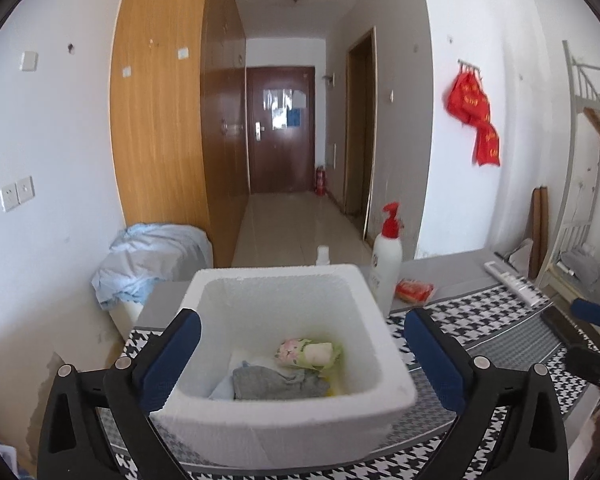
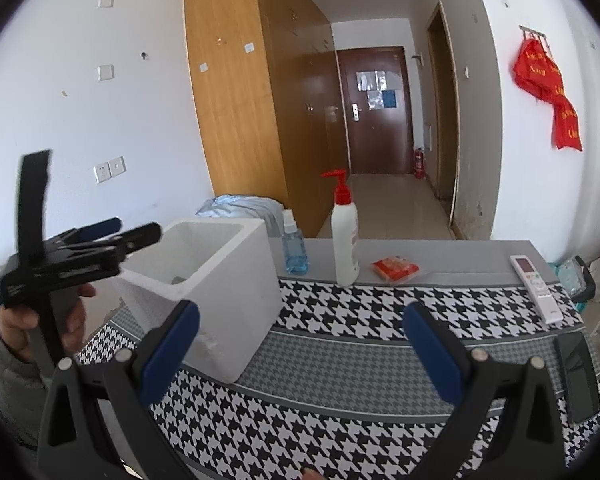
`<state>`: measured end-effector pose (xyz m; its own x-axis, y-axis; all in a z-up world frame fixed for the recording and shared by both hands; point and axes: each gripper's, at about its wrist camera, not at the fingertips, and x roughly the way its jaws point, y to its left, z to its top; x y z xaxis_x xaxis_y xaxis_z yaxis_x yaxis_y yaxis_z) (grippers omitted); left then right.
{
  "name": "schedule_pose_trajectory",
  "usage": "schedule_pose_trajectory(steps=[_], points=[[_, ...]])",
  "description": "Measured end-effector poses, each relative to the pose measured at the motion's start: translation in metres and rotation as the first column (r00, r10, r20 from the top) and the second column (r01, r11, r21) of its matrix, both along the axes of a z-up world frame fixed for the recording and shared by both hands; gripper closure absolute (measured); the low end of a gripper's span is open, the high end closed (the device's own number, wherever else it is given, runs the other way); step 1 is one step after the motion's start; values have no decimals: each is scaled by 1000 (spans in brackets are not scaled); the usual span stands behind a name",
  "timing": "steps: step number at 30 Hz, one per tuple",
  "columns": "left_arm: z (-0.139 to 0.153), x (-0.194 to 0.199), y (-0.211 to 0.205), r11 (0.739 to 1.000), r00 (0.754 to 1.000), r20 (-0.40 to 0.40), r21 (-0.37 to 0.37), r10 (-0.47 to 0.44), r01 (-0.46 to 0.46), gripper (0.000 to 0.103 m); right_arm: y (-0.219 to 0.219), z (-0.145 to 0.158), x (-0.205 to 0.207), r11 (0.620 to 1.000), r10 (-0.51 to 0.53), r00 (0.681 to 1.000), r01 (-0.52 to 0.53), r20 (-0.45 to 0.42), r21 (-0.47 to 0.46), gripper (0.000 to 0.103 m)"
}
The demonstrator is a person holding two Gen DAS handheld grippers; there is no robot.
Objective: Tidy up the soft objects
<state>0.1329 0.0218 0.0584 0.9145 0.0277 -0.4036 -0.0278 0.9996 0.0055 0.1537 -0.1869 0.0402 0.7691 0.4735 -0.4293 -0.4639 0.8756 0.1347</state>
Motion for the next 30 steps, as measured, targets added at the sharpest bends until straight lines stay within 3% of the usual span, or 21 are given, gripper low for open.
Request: schedule_pose_trajectory(steps=[8, 11, 30], points=[[13, -52, -8, 999, 996, 87, -36, 33, -30, 1, 3, 11, -24, 1000, 13, 998, -14, 63, 14, 0], [15, -67, -16, 999, 992, 121, -4, 45, -45, 1, 4, 13, -34, 1000, 16, 996, -17, 85, 11, 0], [7, -134, -37, 999, 978, 208, 12, 29, -32, 1, 1, 14, -93, 1000, -16, 979, 14, 201, 14, 0]])
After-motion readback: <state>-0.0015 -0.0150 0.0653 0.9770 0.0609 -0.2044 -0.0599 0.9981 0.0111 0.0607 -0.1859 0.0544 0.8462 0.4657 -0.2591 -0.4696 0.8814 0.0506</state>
